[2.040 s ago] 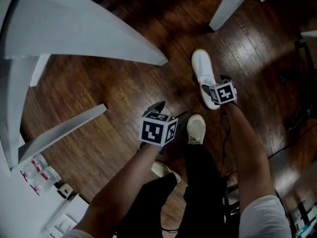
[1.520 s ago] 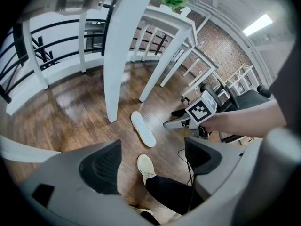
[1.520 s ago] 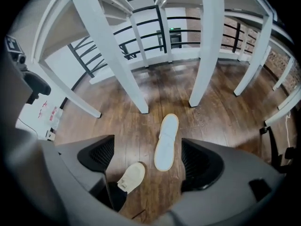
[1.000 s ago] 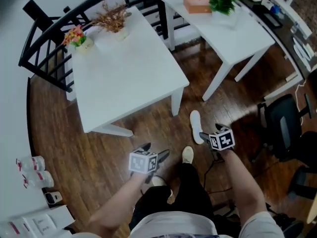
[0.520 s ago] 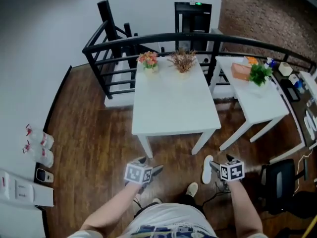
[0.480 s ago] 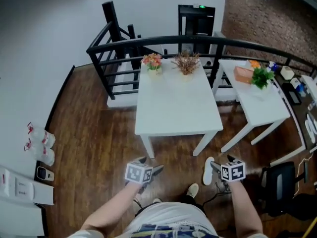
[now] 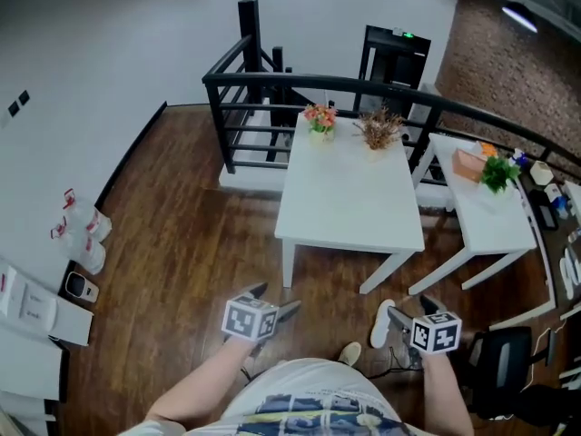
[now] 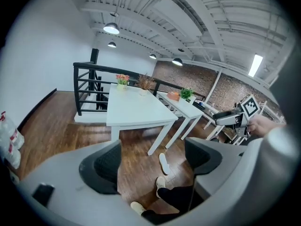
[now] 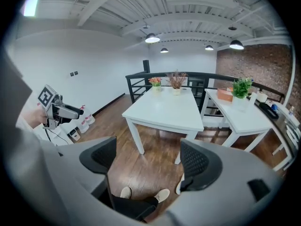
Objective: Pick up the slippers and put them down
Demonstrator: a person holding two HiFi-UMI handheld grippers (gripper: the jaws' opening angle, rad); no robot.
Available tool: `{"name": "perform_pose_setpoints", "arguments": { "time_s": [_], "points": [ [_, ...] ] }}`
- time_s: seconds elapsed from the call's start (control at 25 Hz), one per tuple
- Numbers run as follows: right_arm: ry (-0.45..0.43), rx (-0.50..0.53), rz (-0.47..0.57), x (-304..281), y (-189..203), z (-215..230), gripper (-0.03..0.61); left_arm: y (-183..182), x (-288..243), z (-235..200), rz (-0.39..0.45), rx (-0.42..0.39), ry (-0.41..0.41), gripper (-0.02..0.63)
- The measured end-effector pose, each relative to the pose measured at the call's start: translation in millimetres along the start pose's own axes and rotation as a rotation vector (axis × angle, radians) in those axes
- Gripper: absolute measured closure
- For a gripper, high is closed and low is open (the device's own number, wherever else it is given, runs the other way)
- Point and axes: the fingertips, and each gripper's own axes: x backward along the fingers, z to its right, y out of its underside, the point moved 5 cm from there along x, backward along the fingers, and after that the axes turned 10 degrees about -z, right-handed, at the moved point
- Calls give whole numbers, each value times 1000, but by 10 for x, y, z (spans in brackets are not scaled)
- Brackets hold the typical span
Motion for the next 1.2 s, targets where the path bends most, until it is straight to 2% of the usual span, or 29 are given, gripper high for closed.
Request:
{"name": "perform_pose_setpoints", "arguments": {
  "time_s": [0.12, 0.32, 0.8, 1.2],
  "points": [
    [8, -3, 26, 68, 16, -52, 141, 62, 8, 6, -8, -4, 4, 190],
    [24, -38, 5, 146, 233, -131, 141, 193, 53, 4, -21, -2, 13, 190],
    [45, -77, -6, 389, 615, -27, 141, 238, 82, 235, -42, -26, 47, 190],
    [32, -65, 3, 423, 606, -65, 141, 297, 71, 251, -45, -35, 43, 190]
  ]
}}
